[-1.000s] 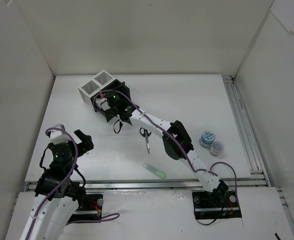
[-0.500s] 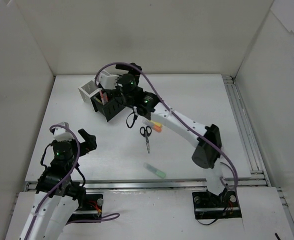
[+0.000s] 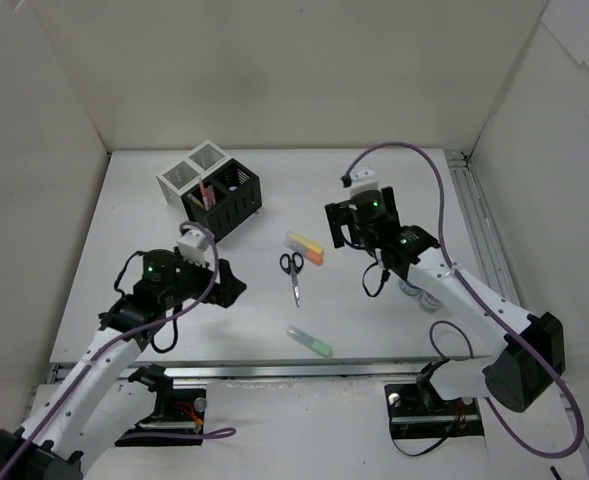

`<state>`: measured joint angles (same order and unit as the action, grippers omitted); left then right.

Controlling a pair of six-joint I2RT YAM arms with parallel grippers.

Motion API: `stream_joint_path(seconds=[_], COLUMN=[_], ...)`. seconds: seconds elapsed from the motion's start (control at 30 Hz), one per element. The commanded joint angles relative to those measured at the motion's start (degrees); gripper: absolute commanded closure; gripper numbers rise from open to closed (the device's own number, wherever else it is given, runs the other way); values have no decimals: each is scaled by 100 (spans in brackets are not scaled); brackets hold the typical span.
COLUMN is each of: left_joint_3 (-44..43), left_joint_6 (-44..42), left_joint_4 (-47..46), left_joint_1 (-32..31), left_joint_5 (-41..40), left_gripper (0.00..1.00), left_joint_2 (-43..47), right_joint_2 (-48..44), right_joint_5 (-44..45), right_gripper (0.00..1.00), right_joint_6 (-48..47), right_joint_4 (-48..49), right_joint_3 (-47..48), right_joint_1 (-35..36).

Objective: Sort the stationery into containers
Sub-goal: Pick up the pen from the corner of the board.

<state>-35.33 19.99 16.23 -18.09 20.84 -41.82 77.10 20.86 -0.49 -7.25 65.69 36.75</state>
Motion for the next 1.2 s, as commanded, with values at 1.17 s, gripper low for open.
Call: stream_joint_path(seconds=[1.17], left_joint_3=[-2153], left_joint_6=[-3203], left_joint_4=[-823], left_joint_1=[-4766], left_joint_5=[-827], left_gripper=[22], left_joint_2=[-5652], right_joint_2=[-1268], right_joint_5=[-3449], right_gripper=[2], right_joint_6=[1816], right_joint_4=[-1130], right_joint_3=[-1366], right_joint_1=[-3007])
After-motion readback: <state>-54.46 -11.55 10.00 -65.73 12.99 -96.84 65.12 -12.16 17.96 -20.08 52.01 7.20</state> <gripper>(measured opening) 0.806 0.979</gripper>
